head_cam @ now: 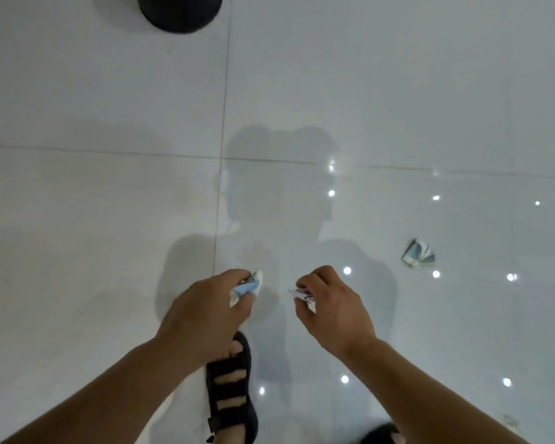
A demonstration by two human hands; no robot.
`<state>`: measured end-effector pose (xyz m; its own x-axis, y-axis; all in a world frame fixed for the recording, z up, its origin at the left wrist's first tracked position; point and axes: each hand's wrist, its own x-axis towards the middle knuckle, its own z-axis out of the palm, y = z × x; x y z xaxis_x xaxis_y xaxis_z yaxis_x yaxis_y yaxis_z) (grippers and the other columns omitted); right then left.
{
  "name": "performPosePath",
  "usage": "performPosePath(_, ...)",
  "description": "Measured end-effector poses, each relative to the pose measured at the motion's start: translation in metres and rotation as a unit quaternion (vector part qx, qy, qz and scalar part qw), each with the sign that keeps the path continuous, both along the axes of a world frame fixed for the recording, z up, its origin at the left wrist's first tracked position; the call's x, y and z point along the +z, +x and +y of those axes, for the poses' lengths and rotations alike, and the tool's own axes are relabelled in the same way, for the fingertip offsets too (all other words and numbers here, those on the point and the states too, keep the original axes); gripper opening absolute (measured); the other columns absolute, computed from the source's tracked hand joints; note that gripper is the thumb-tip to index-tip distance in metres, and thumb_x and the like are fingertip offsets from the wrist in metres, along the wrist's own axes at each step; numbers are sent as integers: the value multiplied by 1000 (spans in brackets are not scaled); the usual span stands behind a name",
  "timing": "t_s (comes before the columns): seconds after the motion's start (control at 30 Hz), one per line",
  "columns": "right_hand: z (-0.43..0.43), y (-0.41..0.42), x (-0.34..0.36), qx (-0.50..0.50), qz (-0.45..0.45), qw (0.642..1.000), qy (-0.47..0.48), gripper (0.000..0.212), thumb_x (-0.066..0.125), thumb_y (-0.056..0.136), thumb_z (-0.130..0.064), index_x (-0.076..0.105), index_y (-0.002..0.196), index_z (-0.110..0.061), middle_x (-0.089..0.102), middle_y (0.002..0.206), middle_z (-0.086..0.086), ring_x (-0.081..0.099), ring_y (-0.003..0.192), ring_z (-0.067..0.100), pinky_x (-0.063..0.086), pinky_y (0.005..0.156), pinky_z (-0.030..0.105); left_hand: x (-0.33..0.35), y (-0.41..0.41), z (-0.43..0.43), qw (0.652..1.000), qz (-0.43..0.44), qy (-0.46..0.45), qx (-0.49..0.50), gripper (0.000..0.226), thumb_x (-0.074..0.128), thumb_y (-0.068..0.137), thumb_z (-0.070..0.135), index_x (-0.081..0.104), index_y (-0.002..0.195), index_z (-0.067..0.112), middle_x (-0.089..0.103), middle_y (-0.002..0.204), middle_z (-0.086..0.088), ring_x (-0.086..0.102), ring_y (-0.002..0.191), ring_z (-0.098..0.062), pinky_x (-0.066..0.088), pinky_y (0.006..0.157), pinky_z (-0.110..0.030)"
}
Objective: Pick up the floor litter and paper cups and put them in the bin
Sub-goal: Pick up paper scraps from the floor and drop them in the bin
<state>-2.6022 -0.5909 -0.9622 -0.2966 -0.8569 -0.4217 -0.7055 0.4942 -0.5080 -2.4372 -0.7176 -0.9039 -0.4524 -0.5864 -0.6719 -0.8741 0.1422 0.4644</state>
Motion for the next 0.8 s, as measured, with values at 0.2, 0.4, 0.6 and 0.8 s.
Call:
performPosePath(0.2, -82, -25, 223, 9, 31, 999, -26, 26, 69, 87, -26, 66, 111, -17, 60, 108, 0, 63, 84, 17, 43, 69, 18, 198, -31, -74, 997, 55, -54, 14, 36, 54, 94, 37, 55, 130, 29, 65, 119, 4, 60, 103, -17, 48, 88, -30)
performPosePath(0.4, -166, -18, 408, 0, 49, 997, -62, 31, 65, 89, -28, 60, 118, -19, 58, 114, 0, 66, 93, 19, 55, 77, 29, 365, -28, -153, 992, 68, -109, -2, 31, 51, 95, 40, 54, 124, 27, 65, 111, 3, 60, 89, -18, 50, 74, -29)
performPosePath(0.6, -227, -18, 498, -15, 65, 996, -58, 25, 62, 91, -32, 56, 113, -20, 58, 108, -4, 58, 81, 15, 43, 64, 19, 450, -29, -205, 988, 49, -147, 16, 33, 50, 95, 42, 53, 124, 27, 64, 109, 4, 56, 81, -14, 43, 64, -21)
performPosePath(0.8, -282, -61, 517, 8, 50, 998, -48, 25, 58, 92, -33, 55, 112, -17, 57, 111, -1, 60, 87, 19, 44, 69, 24, 483, -46, -267, 989, 15, -141, 31, 25, 51, 93, 42, 57, 113, 28, 60, 94, 7, 58, 80, -17, 48, 66, -27)
